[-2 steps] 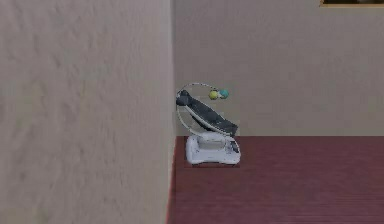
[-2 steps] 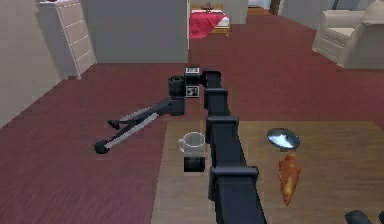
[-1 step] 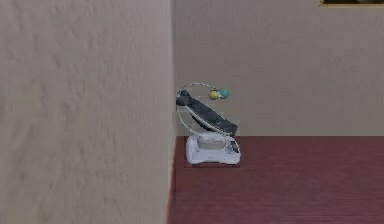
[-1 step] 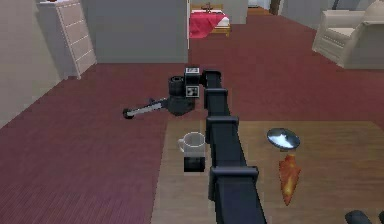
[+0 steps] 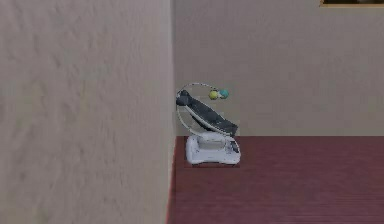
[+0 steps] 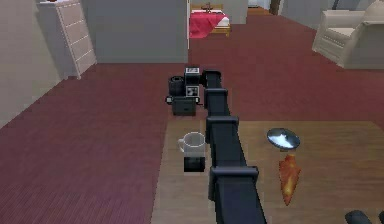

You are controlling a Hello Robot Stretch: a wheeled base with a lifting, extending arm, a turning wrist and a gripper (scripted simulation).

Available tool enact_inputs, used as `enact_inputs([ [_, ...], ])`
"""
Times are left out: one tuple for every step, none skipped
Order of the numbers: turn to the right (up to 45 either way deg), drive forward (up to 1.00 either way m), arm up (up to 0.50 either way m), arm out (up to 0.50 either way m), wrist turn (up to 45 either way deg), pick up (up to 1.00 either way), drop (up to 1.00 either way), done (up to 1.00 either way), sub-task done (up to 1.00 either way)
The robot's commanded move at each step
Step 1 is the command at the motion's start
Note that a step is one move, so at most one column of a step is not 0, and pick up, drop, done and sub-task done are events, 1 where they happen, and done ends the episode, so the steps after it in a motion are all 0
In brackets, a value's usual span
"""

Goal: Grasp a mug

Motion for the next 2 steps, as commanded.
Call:
enact_inputs([
  [0.0,0.0,0.0,0.0,6.0,0.0,0.0,0.0,0.0],
  [0.0,0.0,-0.3,0.0,0.0,0.0,0.0,0.0,0.0],
])
